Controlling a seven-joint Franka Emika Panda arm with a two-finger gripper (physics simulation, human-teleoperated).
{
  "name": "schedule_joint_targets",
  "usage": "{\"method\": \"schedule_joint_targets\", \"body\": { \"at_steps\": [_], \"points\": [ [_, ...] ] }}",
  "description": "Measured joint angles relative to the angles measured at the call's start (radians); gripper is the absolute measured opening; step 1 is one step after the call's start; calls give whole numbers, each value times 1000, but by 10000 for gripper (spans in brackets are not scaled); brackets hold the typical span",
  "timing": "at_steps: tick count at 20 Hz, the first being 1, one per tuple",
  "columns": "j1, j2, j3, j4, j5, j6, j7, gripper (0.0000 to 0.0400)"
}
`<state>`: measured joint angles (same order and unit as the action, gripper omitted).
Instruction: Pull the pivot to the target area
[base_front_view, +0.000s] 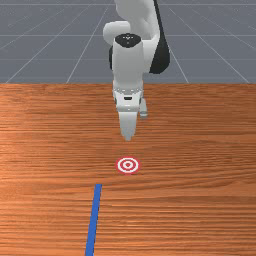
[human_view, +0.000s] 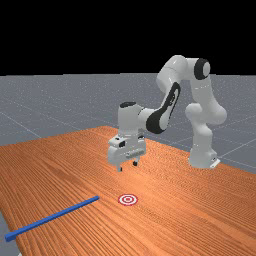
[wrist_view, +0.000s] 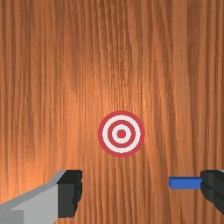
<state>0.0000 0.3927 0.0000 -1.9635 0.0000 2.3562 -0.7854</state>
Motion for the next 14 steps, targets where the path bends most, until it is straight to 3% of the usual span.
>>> {"method": "schedule_joint_targets", "body": {
  "at_steps": [1,2,3,5,6,7,8,10,14],
  "points": [
    [0,0,0,0,0,0,0,243],
    [0,0,0,0,0,0,0,148],
    [0,0,0,0,0,0,0,90],
    [0,0,0,0,0,0,0,33],
    [0,4,0,6,0,-8,0,177],
    [0,5,0,6,0,-8,0,265],
    [0,5,0,4,0,-5,0,318],
    [0,8,0,7,0,-7,0,370],
    [-4,8,2,5,-2,1,-19,396]
  ]
}}
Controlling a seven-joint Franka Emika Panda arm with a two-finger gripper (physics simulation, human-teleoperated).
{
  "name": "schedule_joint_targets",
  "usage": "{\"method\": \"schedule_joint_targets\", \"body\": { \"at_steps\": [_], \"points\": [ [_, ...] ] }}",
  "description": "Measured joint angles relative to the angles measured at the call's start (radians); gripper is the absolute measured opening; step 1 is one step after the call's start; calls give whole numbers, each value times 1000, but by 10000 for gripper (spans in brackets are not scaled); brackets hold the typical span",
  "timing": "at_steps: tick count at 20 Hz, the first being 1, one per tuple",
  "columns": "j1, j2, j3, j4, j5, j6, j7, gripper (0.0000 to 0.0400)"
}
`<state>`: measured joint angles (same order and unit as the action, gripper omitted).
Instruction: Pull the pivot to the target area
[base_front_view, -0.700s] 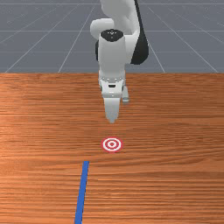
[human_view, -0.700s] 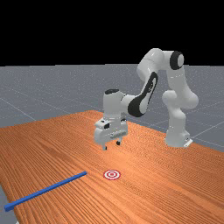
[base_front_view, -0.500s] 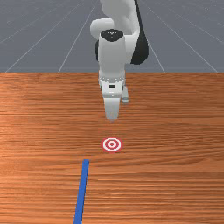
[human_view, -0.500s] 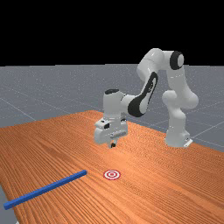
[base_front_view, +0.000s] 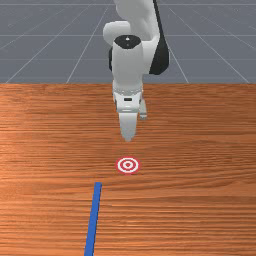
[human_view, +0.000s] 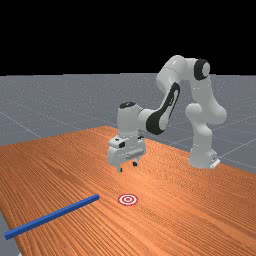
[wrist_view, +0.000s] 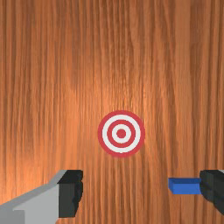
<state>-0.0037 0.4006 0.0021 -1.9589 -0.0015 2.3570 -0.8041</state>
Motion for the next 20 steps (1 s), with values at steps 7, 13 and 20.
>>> {"method": "schedule_joint_targets", "body": {
  "at_steps": [7,13,20],
  "points": [
    [-64,4,46,1,-26,3,-333,400],
    [-98,18,72,23,-42,-6,-509,400],
    [-163,30,103,41,-60,-13,-781,400]
  ]
}}
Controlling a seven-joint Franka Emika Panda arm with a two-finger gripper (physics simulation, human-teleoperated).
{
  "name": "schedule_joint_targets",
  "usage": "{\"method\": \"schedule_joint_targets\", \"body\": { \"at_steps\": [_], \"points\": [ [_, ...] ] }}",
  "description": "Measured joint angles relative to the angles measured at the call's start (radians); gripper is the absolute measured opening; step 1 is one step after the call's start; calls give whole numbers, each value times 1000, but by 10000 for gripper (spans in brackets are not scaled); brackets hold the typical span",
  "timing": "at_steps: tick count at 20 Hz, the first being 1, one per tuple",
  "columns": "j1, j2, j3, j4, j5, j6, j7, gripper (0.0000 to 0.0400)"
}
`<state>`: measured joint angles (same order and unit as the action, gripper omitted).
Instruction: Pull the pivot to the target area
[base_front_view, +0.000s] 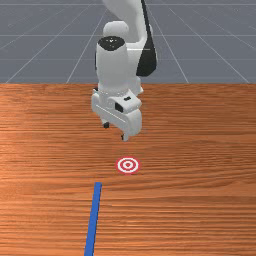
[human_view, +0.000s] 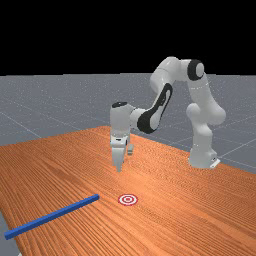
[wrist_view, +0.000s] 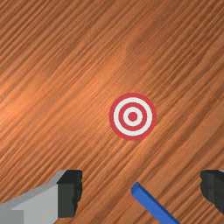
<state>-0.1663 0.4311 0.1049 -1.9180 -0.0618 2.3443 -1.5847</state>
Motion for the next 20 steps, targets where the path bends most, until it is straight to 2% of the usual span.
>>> {"method": "schedule_joint_targets", "body": {
  "at_steps": [2,3,5,9,10,11,12,13,16,17,18,19,20],
  "points": [
    [2,0,-18,2,9,0,70,400],
    [-11,1,-9,3,4,-1,7,400],
    [-13,2,-16,5,8,-2,27,400],
    [-55,25,25,3,-23,23,-203,400],
    [-57,37,29,18,-25,16,-220,400],
    [-44,39,14,18,-19,23,-139,400],
    [-88,47,59,21,-44,19,-393,400],
    [-89,48,48,25,-39,19,-358,400],
    [-159,64,75,48,-58,8,-610,400],
    [-153,66,49,55,-42,6,-509,400],
    [-173,92,67,96,-62,-12,-619,400],
    [-167,95,53,102,-49,-12,-555,400],
    [-173,112,57,130,-57,-25,-587,400]
  ]
}}
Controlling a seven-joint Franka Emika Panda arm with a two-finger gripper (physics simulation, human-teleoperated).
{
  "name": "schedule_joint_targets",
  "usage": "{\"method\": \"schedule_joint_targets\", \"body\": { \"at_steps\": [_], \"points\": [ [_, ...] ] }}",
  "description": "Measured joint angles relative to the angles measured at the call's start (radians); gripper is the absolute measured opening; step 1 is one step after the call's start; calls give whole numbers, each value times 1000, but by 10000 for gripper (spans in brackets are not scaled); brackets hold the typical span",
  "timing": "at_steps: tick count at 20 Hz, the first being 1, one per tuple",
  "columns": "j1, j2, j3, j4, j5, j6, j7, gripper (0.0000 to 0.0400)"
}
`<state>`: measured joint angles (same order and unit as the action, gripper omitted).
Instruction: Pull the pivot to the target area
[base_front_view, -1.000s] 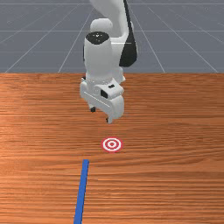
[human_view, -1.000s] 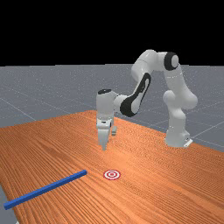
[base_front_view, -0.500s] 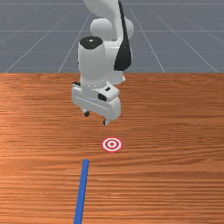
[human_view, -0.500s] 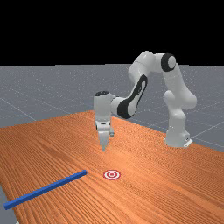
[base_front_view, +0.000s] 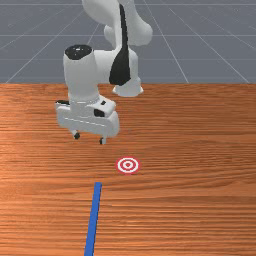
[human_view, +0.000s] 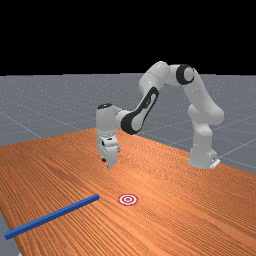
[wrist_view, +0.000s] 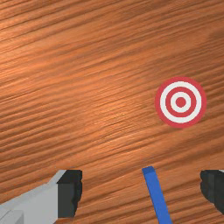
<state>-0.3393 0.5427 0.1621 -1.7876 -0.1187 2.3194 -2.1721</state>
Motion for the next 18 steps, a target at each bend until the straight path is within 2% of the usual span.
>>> {"method": "schedule_joint_targets", "body": {
  "at_steps": [1,3,4,5,6,8,9,10,11,13,15,17,18],
  "points": [
    [-10,4,7,5,-3,-1,-45,400],
    [9,25,-18,45,10,-17,74,400],
    [9,36,-15,63,7,-24,61,400],
    [-30,45,28,71,-23,-29,-171,400],
    [-30,47,17,78,-15,-32,-132,400],
    [-82,63,59,96,-47,-43,-389,400],
    [-97,69,64,106,-52,-47,-438,400],
    [-72,66,22,108,-22,-44,-236,400],
    [-102,72,53,114,-45,-49,-408,400],
    [-104,80,45,128,-42,-54,-386,400],
    [-109,105,57,170,-55,-72,-456,400],
    [-94,95,52,151,-51,-63,-396,400],
    [-103,120,78,190,-74,-82,-531,400]
  ]
}}
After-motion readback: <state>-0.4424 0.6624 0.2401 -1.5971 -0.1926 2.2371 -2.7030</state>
